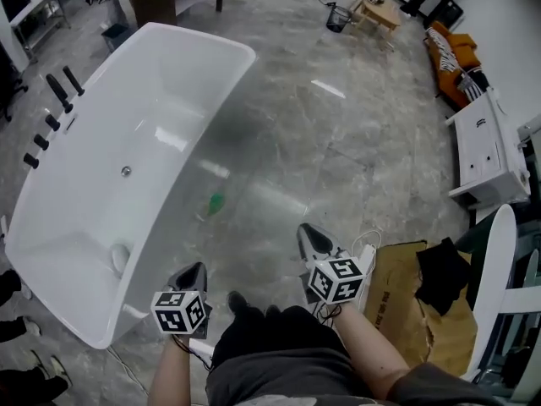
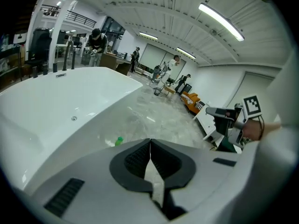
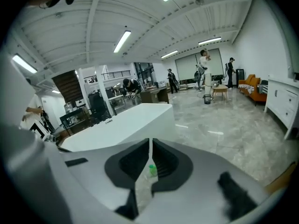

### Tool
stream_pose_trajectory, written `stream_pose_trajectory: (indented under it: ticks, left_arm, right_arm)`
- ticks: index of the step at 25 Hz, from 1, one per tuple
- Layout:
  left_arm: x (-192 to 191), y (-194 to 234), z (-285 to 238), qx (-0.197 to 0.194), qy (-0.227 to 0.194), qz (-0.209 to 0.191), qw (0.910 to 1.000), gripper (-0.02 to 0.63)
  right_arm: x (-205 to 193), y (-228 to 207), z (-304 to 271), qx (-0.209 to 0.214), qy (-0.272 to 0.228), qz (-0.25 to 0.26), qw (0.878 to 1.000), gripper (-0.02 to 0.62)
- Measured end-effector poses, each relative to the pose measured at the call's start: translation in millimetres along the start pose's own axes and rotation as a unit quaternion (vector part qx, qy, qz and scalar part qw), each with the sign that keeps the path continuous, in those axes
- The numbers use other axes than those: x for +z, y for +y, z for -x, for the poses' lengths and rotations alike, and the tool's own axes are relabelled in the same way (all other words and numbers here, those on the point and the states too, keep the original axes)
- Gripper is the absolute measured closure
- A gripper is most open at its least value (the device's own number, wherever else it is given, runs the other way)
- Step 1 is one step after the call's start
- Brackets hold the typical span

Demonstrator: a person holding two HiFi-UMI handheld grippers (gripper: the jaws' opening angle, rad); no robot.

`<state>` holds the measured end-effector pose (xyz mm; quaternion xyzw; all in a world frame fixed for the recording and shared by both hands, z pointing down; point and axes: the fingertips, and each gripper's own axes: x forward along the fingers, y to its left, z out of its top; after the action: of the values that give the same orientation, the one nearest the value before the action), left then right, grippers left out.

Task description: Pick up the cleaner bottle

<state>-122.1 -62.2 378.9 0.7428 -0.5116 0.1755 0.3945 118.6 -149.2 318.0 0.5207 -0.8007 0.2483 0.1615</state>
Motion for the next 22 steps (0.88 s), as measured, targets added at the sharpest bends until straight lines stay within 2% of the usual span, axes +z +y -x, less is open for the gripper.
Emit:
stream_pose_trajectory:
  ticks: [3,7,12,19,22]
  left_arm:
    - [-2,13,-23,0.003,0.006,0.001,1.0000,0.591]
    - [-10,29,-54,0.012,0.009,0.023,0.9996,0.591]
    - [-28,61,-101,0.040,0.017,0.043,0.9981,0.591]
    - [-38,99,-178,0.096,0.027,0.067,0.9927,0.591]
    - [-39,109,-211,0.113,0.028,0.083,0.9897,0.591]
  right_arm:
    - [-16,-10,-21,0.001,0.019,-0.012,1.000,0.560]
    - [-42,-25,-57,0.001,0.042,-0.006,0.999,0.560]
    - [-77,-48,-120,0.012,0.062,-0.016,0.998,0.561]
    - [-111,-96,-229,0.035,0.096,0.026,0.994,0.561]
    - [-127,-105,-272,0.066,0.114,0.040,0.991,0.561]
